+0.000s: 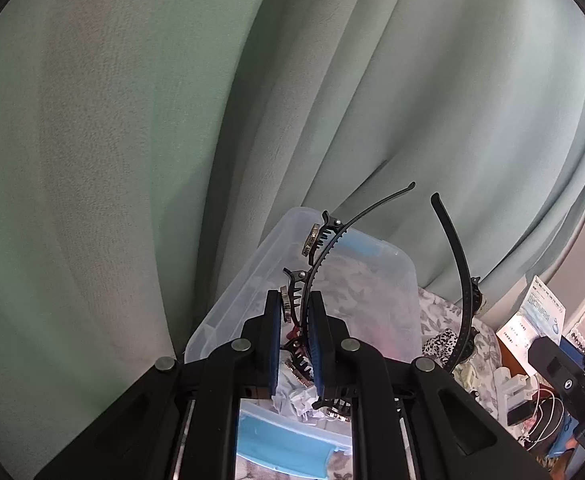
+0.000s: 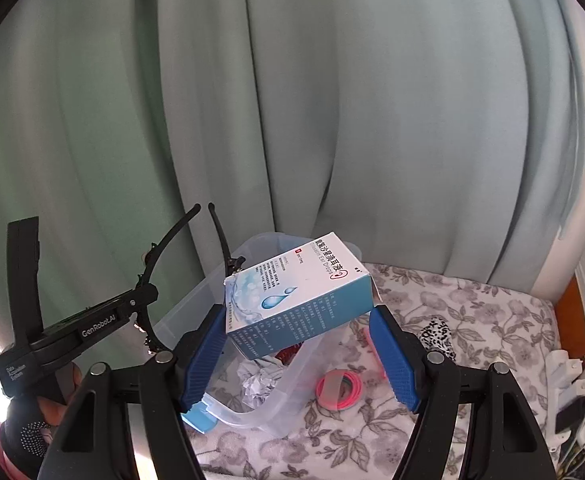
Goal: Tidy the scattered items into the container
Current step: 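Open the right tool to drop the box into the container while the left tool releases the headband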
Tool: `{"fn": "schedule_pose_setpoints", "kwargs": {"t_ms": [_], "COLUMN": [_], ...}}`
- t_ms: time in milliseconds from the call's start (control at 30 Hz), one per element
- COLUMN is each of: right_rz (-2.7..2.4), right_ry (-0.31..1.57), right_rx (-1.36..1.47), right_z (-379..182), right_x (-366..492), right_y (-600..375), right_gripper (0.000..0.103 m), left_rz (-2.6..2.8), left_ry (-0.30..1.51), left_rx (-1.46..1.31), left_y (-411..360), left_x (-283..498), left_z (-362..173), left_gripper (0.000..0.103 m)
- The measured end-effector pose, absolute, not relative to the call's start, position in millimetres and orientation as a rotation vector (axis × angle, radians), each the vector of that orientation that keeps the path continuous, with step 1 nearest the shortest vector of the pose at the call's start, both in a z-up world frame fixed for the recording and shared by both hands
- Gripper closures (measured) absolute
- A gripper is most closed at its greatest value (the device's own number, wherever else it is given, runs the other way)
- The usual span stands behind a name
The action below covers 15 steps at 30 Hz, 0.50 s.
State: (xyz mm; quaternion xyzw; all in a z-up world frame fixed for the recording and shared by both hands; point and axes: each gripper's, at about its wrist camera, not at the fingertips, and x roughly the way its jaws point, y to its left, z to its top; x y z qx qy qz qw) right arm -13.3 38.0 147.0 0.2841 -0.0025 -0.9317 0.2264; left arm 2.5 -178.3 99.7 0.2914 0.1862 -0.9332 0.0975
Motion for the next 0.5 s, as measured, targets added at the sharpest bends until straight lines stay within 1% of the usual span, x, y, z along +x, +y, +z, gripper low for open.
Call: {"fn": "schedule_pose_setpoints", "kwargs": {"t_ms": [167, 500], "right_rz": [-2.518, -2.457], "right_ry": [0.049, 0.076], "right_rx": [0.779, 0.854], "right_z": [142, 122], "right_x": [-11, -22], "right_y": [17, -4], "right_gripper": [0.028, 0.028], "left_rz": [-2.732, -2.679], "left_ry": [0.564, 0.575], "left_rx": [0.871, 0.95], "left_y": [-189, -198], "left_x": [3, -3], "left_z": [93, 73], "left_gripper": [0.09, 0.09]}}
